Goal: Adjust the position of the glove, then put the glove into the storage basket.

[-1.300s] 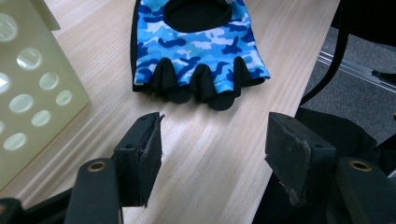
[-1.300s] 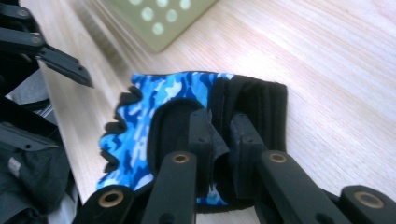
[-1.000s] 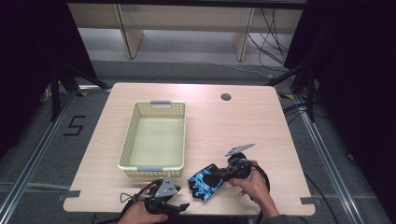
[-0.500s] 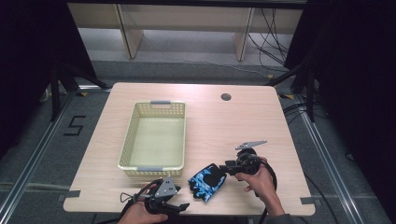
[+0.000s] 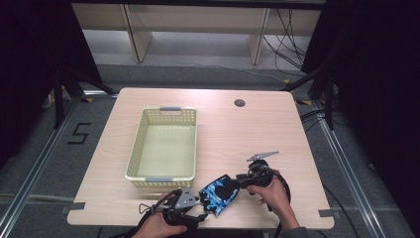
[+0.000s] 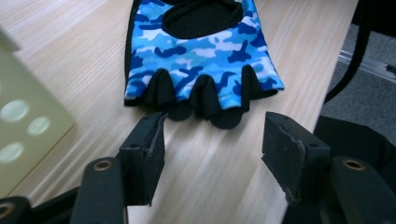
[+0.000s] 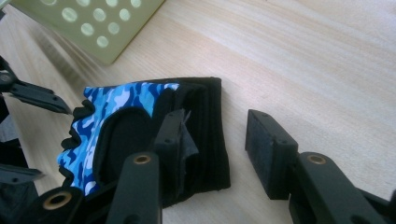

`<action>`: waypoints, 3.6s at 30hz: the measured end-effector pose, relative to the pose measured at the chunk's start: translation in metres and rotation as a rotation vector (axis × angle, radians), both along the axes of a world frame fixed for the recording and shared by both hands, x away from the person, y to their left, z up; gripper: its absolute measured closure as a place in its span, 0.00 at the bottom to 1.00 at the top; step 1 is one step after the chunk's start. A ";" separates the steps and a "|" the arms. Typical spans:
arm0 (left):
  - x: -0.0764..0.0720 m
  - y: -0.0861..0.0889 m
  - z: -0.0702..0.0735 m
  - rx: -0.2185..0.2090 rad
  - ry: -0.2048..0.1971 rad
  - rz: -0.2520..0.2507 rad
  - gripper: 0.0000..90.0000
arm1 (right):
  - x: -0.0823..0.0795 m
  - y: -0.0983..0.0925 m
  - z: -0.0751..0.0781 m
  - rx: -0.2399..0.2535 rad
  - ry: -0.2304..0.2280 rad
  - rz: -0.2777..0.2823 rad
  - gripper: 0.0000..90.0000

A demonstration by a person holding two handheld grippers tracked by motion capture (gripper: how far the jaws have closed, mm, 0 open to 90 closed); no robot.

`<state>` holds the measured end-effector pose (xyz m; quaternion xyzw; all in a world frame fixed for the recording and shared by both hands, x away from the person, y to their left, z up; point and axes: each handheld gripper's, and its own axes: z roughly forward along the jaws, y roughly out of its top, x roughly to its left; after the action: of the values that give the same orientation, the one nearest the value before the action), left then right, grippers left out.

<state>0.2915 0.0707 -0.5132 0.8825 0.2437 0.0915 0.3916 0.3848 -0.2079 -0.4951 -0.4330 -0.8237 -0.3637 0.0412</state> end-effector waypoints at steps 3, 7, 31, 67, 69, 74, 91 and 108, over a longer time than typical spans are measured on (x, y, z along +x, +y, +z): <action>0.003 -0.006 -0.003 0.012 -0.004 -0.002 0.47 | -0.001 0.001 -0.002 0.014 0.017 -0.005 0.67; 0.006 -0.011 -0.003 0.020 -0.003 0.010 0.51 | -0.002 0.003 -0.004 0.010 0.021 0.005 0.68; 0.005 -0.016 -0.001 0.037 -0.083 -0.047 0.90 | -0.012 -0.001 -0.010 0.073 0.030 0.035 0.95; -0.011 0.004 0.029 0.019 -0.151 -0.096 0.91 | -0.062 -0.002 0.032 0.186 -0.113 0.016 0.95; -0.012 0.005 0.030 0.009 -0.149 -0.100 0.91 | -0.064 -0.001 0.034 0.195 -0.115 0.019 0.95; -0.013 0.009 0.037 -0.003 -0.162 -0.094 0.91 | -0.068 0.001 0.043 0.197 -0.129 0.022 0.95; -0.006 0.034 0.075 0.009 -0.192 -0.083 0.91 | -0.069 0.023 0.079 0.206 -0.202 0.086 0.95; 0.014 0.074 0.107 0.071 -0.231 -0.021 0.91 | -0.044 0.070 0.110 0.197 -0.260 0.159 0.95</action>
<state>0.3056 0.1443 -0.4063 0.8821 0.1844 0.1968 0.3863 0.3405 -0.1383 -0.3855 -0.3097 -0.8141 -0.4912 0.0052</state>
